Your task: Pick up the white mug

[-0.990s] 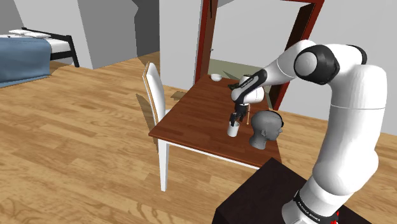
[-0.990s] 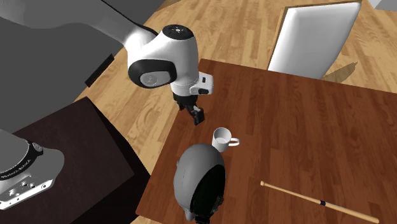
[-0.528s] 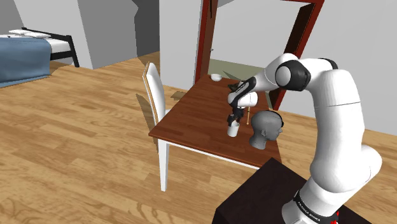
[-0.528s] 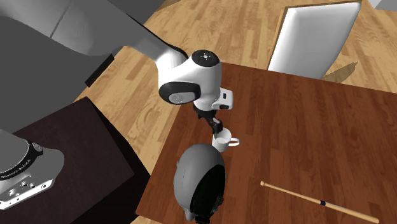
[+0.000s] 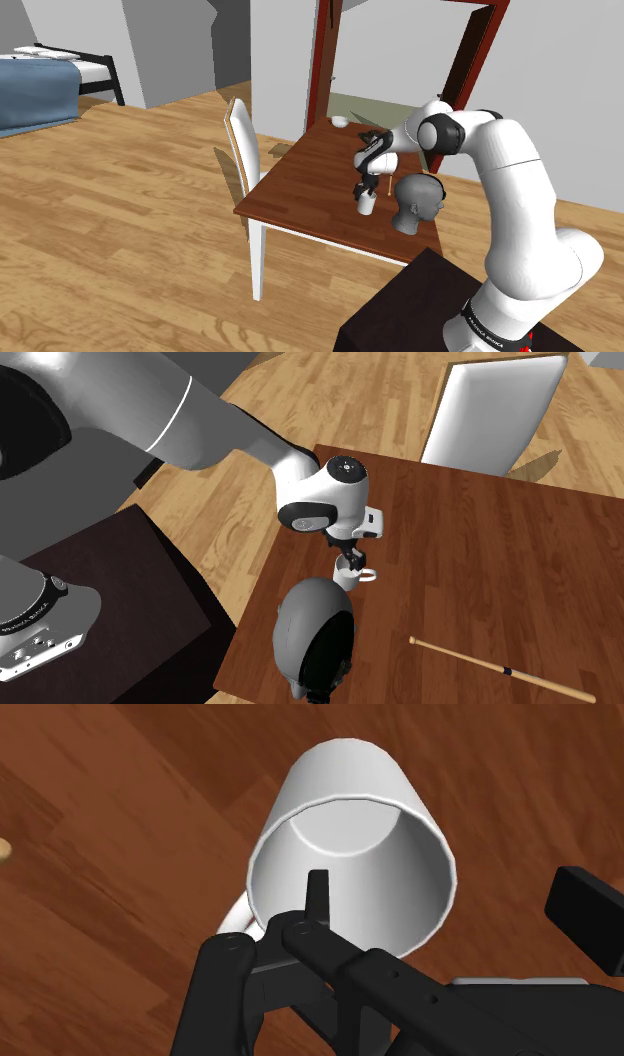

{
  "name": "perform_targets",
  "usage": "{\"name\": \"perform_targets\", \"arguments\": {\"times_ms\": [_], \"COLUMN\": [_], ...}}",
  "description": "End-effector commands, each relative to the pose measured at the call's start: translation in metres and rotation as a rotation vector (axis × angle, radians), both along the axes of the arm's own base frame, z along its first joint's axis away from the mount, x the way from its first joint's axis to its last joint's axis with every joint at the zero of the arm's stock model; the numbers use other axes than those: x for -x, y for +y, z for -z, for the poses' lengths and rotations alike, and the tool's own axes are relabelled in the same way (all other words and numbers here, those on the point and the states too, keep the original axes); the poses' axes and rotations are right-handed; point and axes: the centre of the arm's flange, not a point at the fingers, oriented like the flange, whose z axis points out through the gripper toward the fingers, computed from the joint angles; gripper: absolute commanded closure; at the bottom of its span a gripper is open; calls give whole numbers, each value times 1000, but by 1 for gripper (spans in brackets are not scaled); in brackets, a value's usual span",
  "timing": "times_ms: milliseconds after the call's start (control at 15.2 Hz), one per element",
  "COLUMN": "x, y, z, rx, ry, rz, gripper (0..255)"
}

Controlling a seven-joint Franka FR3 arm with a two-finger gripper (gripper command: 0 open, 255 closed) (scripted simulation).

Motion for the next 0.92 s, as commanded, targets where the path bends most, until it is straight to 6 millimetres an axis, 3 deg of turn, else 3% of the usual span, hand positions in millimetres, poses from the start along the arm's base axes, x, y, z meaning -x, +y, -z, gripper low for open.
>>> {"name": "perform_targets", "arguments": {"times_ms": [0, 132, 264, 330, 858], "x": [0, 0, 0, 0, 0], "y": [0, 0, 0, 1, 1], "z": [11, 24, 24, 24, 24], "rx": [0, 0, 0, 0, 0], "ry": [-1, -1, -1, 0, 0], "rz": [0, 0, 0, 0, 0], "gripper": [0, 0, 0, 255, 255]}}
